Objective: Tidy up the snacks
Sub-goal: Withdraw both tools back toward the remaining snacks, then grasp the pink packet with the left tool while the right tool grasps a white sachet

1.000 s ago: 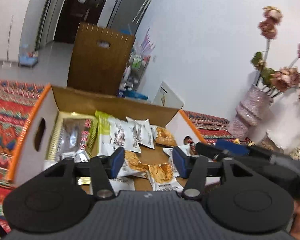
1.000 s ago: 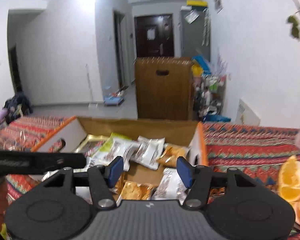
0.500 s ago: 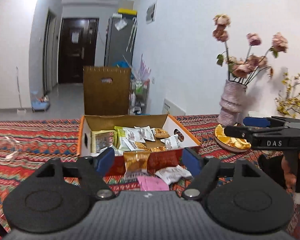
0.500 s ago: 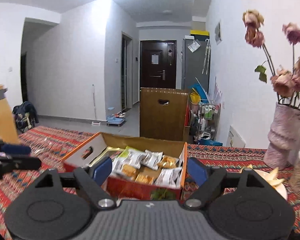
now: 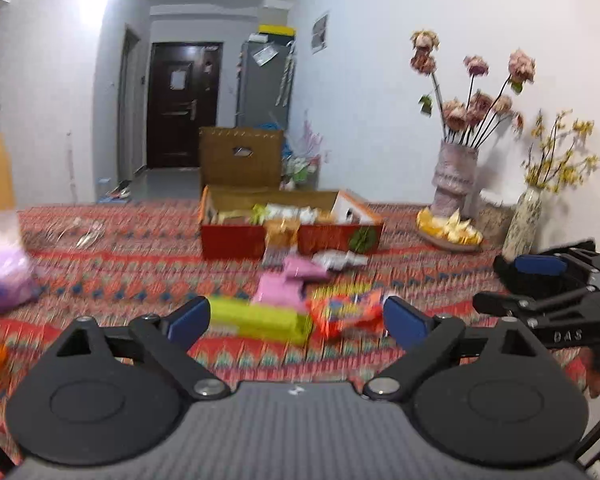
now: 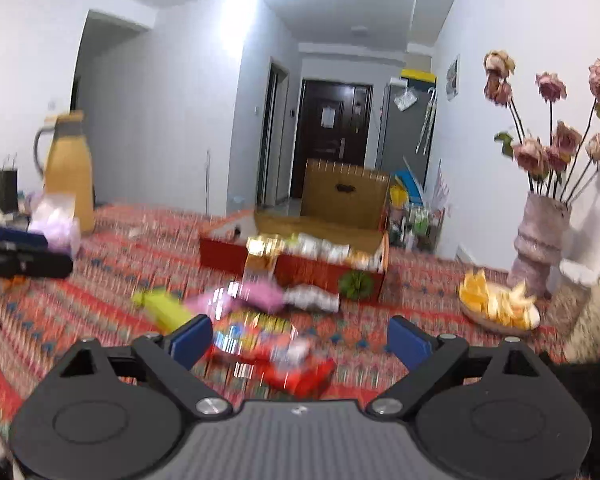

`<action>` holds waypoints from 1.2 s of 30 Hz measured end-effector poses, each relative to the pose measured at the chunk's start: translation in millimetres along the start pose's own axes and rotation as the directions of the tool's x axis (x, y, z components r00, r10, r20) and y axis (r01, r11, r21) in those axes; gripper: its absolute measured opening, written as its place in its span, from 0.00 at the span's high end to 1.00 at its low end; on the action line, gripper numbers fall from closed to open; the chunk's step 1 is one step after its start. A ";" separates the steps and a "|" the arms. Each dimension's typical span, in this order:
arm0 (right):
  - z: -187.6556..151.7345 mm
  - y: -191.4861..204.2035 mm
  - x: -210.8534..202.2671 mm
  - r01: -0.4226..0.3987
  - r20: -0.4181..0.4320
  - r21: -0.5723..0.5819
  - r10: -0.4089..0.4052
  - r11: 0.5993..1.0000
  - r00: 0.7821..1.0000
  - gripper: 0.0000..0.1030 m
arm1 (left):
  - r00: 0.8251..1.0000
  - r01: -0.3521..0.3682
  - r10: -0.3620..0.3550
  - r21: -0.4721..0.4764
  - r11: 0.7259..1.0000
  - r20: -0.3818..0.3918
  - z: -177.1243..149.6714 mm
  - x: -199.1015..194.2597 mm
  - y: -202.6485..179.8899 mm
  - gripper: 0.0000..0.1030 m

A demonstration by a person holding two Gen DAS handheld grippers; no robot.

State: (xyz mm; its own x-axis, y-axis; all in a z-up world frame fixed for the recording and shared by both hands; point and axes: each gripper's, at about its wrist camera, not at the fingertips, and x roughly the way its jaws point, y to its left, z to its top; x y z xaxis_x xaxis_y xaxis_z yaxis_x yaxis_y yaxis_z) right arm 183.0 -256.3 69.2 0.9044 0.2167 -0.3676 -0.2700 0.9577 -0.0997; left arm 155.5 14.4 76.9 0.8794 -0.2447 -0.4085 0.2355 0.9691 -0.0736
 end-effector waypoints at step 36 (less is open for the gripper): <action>-18.9 -21.6 79.3 0.003 -0.138 0.060 0.005 0.998 0.990 0.08 | 0.988 0.045 -0.028 0.109 0.993 -0.151 24.7 164.8 -9.8 0.07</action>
State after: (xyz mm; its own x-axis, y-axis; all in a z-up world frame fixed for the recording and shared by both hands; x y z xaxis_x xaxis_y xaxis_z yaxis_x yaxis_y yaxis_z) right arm 254.3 -263.4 24.8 0.8488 0.1932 -0.4921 -0.2465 0.9681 -0.0451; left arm 308.3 -36.1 32.8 0.7997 -0.2644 -0.5391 0.3185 0.9479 0.0074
